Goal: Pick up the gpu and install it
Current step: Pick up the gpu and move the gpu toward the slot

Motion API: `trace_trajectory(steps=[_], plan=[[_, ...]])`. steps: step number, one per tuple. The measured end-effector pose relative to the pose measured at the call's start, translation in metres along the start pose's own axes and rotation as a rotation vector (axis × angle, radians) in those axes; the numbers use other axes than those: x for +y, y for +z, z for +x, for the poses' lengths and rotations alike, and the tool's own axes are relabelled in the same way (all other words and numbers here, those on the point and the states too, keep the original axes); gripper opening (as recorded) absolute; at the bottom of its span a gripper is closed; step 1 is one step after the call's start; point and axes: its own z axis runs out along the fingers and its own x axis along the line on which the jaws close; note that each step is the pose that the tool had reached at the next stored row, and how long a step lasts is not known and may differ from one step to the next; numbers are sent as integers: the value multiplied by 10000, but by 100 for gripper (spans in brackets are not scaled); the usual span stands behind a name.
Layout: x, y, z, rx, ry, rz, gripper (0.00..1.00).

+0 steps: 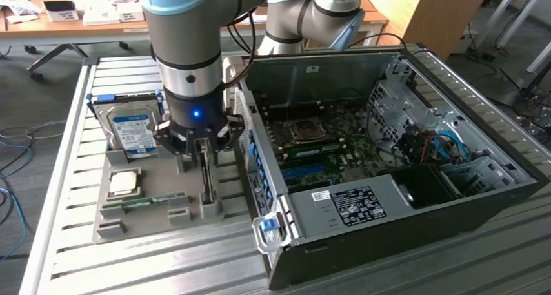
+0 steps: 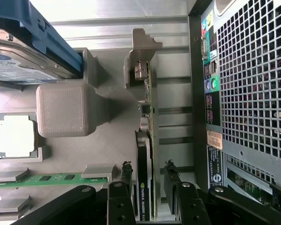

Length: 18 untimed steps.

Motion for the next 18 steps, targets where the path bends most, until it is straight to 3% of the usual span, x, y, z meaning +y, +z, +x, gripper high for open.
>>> trace_trajectory(steps=[10, 18], plan=[[47, 103, 33, 0, -2, -2, 42], [48, 120, 34, 1, 0, 1, 42]])
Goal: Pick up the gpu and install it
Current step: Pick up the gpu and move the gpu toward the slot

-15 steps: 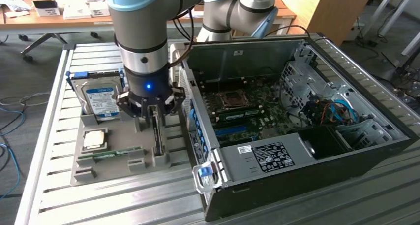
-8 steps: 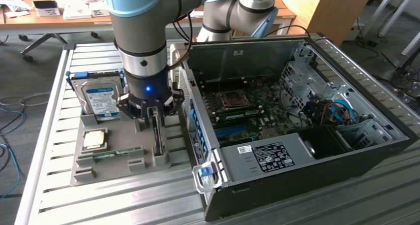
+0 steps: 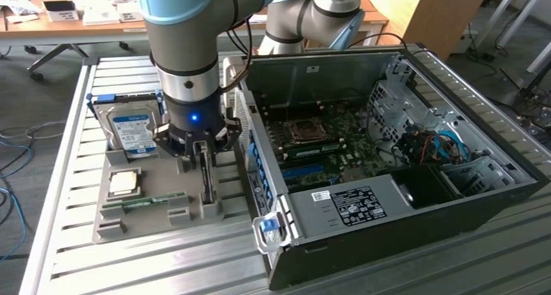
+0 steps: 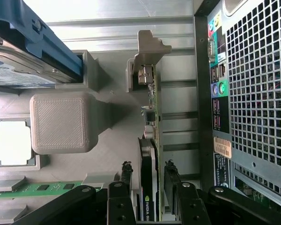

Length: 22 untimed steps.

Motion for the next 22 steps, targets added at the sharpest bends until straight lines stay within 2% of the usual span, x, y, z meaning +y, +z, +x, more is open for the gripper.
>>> trace_trajectory(steps=[9, 22], plan=[[0, 4, -5, 0, 1, 0, 42], [-3, 79, -4, -2, 0, 0, 42]])
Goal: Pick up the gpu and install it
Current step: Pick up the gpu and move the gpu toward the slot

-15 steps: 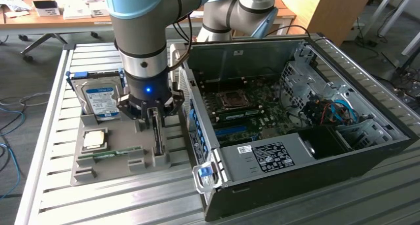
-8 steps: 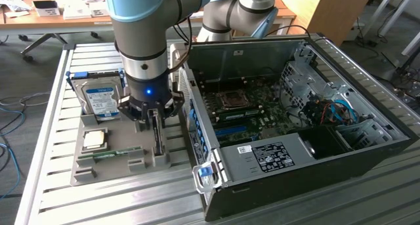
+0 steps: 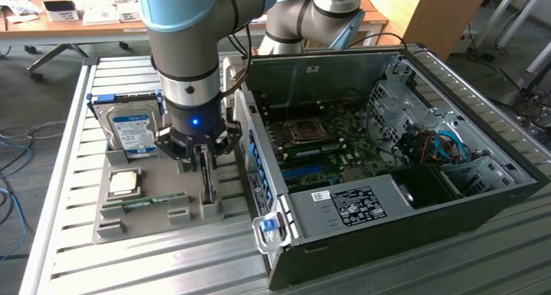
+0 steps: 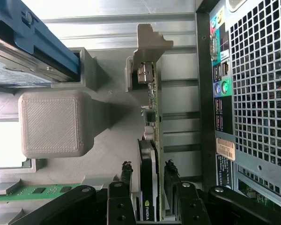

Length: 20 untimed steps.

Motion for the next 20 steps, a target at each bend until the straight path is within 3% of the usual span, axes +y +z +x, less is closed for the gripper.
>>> trace_trajectory(steps=[20], plan=[[-19, 33, 0, 1, -2, 14, 42]])
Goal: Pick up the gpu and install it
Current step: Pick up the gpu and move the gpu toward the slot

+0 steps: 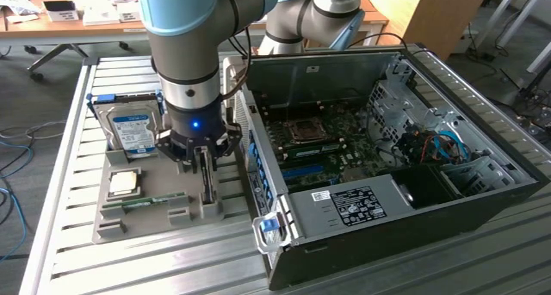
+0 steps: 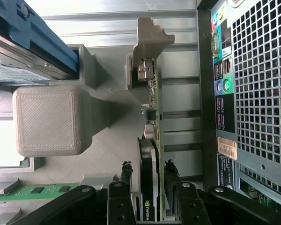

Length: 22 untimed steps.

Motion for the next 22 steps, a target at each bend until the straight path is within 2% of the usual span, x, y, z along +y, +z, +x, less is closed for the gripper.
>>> trace_trajectory(steps=[22], plan=[[0, 18, -4, -1, 3, 0, 42]])
